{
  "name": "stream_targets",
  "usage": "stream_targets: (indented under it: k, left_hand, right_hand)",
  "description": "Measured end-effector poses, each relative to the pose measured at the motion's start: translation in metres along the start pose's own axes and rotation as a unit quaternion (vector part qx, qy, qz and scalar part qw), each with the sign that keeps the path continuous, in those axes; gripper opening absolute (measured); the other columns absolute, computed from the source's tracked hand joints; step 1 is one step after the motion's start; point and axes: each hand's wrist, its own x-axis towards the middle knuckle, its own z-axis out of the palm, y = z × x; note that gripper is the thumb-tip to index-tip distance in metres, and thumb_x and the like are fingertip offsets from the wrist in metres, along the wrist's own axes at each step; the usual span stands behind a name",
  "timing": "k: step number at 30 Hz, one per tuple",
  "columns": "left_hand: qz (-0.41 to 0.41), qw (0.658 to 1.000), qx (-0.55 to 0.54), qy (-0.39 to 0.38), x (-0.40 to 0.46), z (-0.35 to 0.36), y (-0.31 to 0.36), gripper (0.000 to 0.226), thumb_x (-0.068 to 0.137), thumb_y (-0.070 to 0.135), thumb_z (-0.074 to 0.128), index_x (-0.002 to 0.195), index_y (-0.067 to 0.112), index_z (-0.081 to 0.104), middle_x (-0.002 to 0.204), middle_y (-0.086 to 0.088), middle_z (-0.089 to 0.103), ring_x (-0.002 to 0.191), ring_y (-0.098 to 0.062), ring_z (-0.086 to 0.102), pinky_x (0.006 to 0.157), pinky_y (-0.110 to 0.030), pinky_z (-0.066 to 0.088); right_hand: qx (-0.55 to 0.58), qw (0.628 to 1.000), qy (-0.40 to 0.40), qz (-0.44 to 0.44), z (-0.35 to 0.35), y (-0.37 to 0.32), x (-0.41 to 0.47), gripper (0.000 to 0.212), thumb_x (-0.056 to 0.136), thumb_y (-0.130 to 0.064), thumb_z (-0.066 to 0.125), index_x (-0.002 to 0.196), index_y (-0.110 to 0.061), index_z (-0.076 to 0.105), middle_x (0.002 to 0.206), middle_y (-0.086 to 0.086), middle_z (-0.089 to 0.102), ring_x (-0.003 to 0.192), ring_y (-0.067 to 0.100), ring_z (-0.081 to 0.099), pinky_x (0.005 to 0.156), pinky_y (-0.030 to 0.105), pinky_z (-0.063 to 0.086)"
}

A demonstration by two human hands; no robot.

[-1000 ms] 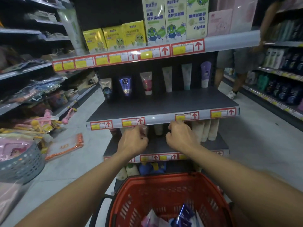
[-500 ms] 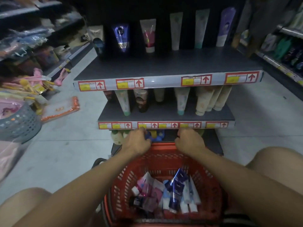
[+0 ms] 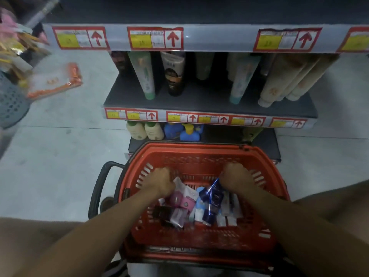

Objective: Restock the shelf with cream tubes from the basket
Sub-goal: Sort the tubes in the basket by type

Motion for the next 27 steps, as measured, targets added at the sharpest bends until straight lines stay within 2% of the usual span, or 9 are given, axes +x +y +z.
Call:
stream_targets:
  k: [4,9,12,15,17,19,21,24,27]
  left_hand:
    - [-0.010,0.996,0.001,-0.086,0.008,0.030,-0.013,0.038,0.090,0.044,0.068,0.116,0.017,0.075,0.117,-0.011,0.076,0.109,-0.031,0.073,0.088,-0.037,0.059]
    - [0.035,0.985,0.019,-0.165,0.017,0.064,-0.032,0.030,0.089,0.041,0.074,0.115,0.029,0.067,0.130,-0.005,0.071,0.124,-0.027,0.064,0.099,-0.032,0.051]
    - [0.057,0.975,0.066,-0.206,0.019,0.080,-0.040,0.048,0.090,0.032,0.077,0.135,0.027,0.058,0.140,-0.005,0.063,0.129,-0.026,0.060,0.113,-0.035,0.044]
    - [0.084,0.964,0.109,-0.229,0.020,0.098,-0.049,0.063,0.089,0.034,0.079,0.146,0.031,0.051,0.154,-0.006,0.051,0.133,-0.029,0.056,0.111,-0.041,0.048]
    - [0.095,0.955,0.163,-0.230,0.020,0.107,-0.053,0.078,0.091,0.033,0.077,0.158,0.028,0.037,0.163,-0.009,0.040,0.140,-0.032,0.049,0.115,-0.044,0.044]
    - [0.093,0.954,0.171,-0.228,0.022,0.112,-0.052,0.081,0.092,0.027,0.076,0.161,0.027,0.032,0.164,-0.010,0.039,0.141,-0.033,0.047,0.117,-0.044,0.041]
    - [0.087,0.958,0.152,-0.225,0.027,0.118,-0.055,0.082,0.091,0.025,0.077,0.160,0.028,0.034,0.161,-0.009,0.044,0.140,-0.032,0.048,0.115,-0.043,0.044]
    - [0.059,0.962,0.117,-0.238,0.032,0.117,-0.058,0.084,0.085,0.029,0.082,0.158,0.033,0.039,0.155,-0.004,0.053,0.137,-0.031,0.053,0.110,-0.040,0.051]
    - [0.040,0.968,0.068,-0.237,0.037,0.118,-0.059,0.077,0.074,0.039,0.088,0.142,0.037,0.053,0.135,0.004,0.066,0.122,-0.026,0.064,0.097,-0.035,0.056]
  right_hand:
    - [0.007,0.998,-0.069,0.003,0.035,0.018,0.019,0.035,0.081,-0.037,0.056,0.095,-0.012,0.076,0.098,0.010,0.076,0.097,0.032,0.074,0.075,0.031,0.052]
    - [0.029,0.985,-0.167,0.006,0.082,0.041,0.025,0.039,0.101,-0.030,0.053,0.113,0.002,0.072,0.114,0.020,0.073,0.112,0.032,0.068,0.082,0.027,0.041]
    - [0.037,0.974,-0.217,0.050,0.114,0.056,0.029,0.039,0.095,-0.036,0.065,0.113,-0.002,0.072,0.111,0.018,0.072,0.102,0.031,0.068,0.077,0.029,0.044]
    - [0.061,0.966,-0.240,0.079,0.128,0.056,0.027,0.025,0.096,-0.036,0.070,0.098,-0.011,0.071,0.093,0.009,0.068,0.098,0.029,0.069,0.070,0.026,0.044]
    - [0.079,0.961,-0.245,0.101,0.133,0.051,0.025,0.018,0.095,-0.029,0.074,0.104,-0.014,0.070,0.097,0.008,0.066,0.093,0.023,0.064,0.066,0.026,0.046]
    - [0.115,0.958,-0.240,0.108,0.144,0.050,0.025,0.025,0.092,-0.024,0.079,0.113,-0.017,0.066,0.111,0.010,0.069,0.105,0.027,0.066,0.077,0.031,0.051]
    - [0.128,0.959,-0.234,0.092,0.154,0.048,0.024,0.036,0.089,-0.026,0.082,0.119,-0.022,0.061,0.120,0.005,0.068,0.118,0.028,0.064,0.082,0.029,0.046]
    - [0.131,0.965,-0.202,0.102,0.167,0.046,0.023,0.057,0.085,-0.033,0.085,0.135,-0.015,0.062,0.127,0.010,0.069,0.120,0.030,0.065,0.083,0.028,0.046]
    - [0.150,0.966,-0.172,0.122,0.172,0.044,0.021,0.057,0.086,-0.030,0.084,0.134,-0.008,0.063,0.128,0.017,0.069,0.119,0.035,0.065,0.087,0.032,0.049]
